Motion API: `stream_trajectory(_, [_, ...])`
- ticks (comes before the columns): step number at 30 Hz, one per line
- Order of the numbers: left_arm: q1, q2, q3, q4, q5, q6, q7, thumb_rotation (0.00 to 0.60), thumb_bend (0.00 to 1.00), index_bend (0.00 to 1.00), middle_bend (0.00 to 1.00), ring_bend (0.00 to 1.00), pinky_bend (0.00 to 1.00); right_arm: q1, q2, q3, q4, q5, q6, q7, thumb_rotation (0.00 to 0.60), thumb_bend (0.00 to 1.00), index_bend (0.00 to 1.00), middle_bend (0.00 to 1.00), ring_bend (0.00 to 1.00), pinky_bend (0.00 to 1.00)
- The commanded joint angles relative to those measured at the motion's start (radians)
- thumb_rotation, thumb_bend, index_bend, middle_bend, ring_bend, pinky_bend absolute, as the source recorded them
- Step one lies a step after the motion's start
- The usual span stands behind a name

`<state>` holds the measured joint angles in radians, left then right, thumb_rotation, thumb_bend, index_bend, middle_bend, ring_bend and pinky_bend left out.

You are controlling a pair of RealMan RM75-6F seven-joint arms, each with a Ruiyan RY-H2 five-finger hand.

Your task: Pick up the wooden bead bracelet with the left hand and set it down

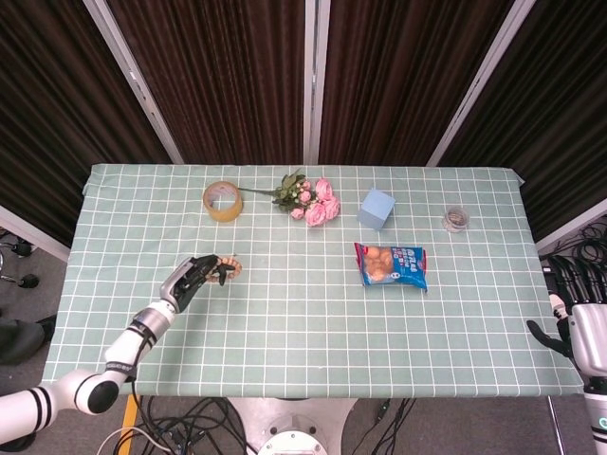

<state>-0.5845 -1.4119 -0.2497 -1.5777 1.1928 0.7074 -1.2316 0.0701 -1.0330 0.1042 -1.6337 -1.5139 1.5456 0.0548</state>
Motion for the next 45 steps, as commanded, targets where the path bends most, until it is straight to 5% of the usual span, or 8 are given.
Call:
stream_trajectory(1, [0.007,-0.014,0.000,0.008,0.000,0.018,0.043,0.298,0.44,0.61,0.68,0.29,0.08,0.000,0.001,0.000,-0.001,0.000,0.000,0.000,0.600,0.07,0.00,0.09,0.00,0.00])
stream_trajectory(14, [0.023,-0.038,-0.016,0.011,-0.060,0.031,0.160,0.298,0.45,0.66,0.74,0.35,0.08,0.003,-0.001,0.000,0.000,0.006,-0.010,-0.003,0.600,0.06,0.00,0.09,0.00,0.00])
stream_trajectory(21, [0.031,-0.045,-0.029,0.005,-0.083,0.028,0.198,0.381,0.45,0.69,0.76,0.37,0.09,0.001,-0.002,0.000,-0.001,0.008,-0.008,-0.003,0.600,0.06,0.00,0.09,0.00,0.00])
stream_trajectory(29, [0.043,-0.049,-0.045,-0.001,-0.091,0.026,0.218,0.411,0.45,0.69,0.77,0.37,0.09,-0.003,-0.001,-0.001,0.000,0.008,-0.004,0.000,0.600,0.06,0.00,0.09,0.00,0.00])
stream_trajectory(39, [0.058,-0.048,-0.052,-0.008,-0.049,0.016,0.209,0.216,0.58,0.64,0.70,0.37,0.09,-0.002,-0.001,0.000,0.000,0.006,-0.004,0.003,0.600,0.06,0.00,0.09,0.00,0.00])
stream_trajectory(45, [0.061,-0.048,-0.052,-0.001,0.000,0.008,0.178,0.177,0.60,0.61,0.68,0.37,0.09,-0.003,-0.001,0.001,0.000,0.006,-0.002,0.003,0.600,0.06,0.00,0.09,0.00,0.00])
